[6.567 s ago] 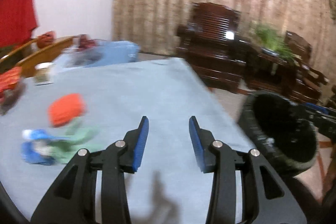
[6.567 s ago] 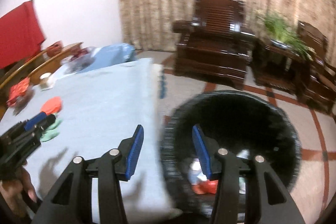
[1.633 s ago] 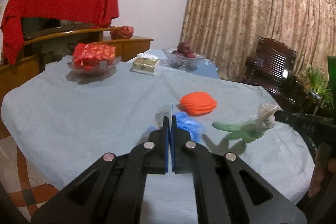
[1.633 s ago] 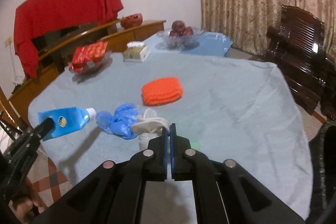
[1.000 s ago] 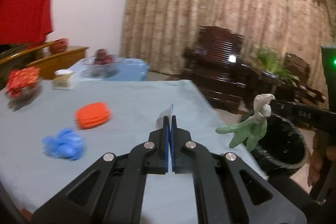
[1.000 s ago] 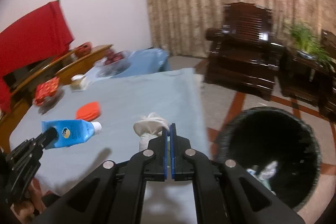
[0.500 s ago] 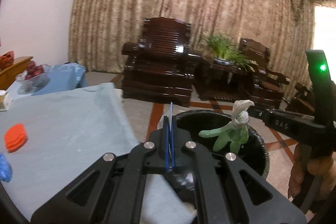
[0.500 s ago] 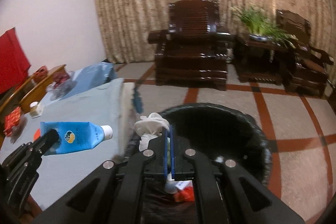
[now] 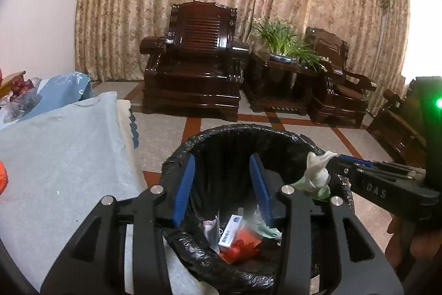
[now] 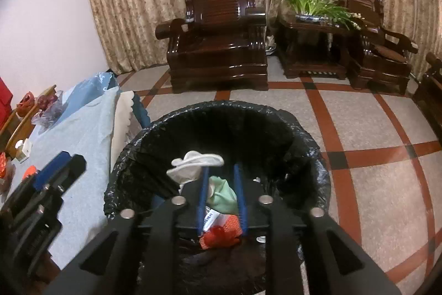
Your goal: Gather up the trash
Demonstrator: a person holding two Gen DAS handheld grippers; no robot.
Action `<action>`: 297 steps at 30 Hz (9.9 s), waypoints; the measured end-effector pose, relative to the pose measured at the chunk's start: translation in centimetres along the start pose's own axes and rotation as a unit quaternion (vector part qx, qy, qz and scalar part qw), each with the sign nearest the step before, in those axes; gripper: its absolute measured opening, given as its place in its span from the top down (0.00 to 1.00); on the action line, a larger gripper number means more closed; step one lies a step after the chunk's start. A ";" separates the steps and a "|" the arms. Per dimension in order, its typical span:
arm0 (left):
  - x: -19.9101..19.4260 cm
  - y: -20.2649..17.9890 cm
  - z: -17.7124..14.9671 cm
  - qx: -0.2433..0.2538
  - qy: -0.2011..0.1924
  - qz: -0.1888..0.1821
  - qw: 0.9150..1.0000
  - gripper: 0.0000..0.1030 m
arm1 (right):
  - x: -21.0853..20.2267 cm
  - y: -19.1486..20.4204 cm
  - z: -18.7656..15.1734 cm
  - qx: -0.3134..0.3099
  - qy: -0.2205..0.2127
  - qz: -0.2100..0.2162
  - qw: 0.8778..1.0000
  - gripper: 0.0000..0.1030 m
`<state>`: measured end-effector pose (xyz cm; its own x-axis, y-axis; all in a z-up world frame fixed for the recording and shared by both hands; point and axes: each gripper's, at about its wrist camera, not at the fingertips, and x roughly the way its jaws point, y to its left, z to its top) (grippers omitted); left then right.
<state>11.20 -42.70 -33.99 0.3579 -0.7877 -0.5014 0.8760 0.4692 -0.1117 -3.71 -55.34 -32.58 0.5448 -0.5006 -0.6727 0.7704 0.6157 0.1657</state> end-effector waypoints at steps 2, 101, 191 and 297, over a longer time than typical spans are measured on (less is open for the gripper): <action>-0.9 1.0 -0.1 -0.007 -0.006 0.017 1.000 0.51 | -0.3 0.2 -0.2 -0.004 -0.006 -0.001 1.000 0.71; -23.5 53.0 -9.1 -0.226 0.004 0.316 0.922 0.67 | 7.7 57.8 -11.9 -0.289 0.073 0.282 0.912 0.85; -42.1 9.4 8.4 -0.134 -0.121 0.379 0.908 0.05 | -28.3 18.1 3.8 -0.123 -0.183 0.075 0.972 0.06; -46.4 5.7 10.1 -0.127 -0.172 0.402 0.890 0.05 | -33.0 22.2 5.3 -0.096 -0.257 0.023 0.961 0.06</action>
<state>2.81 -7.52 -2.74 0.9528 -0.2109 -0.2185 0.2056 0.9775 -0.0469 -2.81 -28.40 -2.91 0.7071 -0.6742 -0.2135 0.6928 0.7209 0.0177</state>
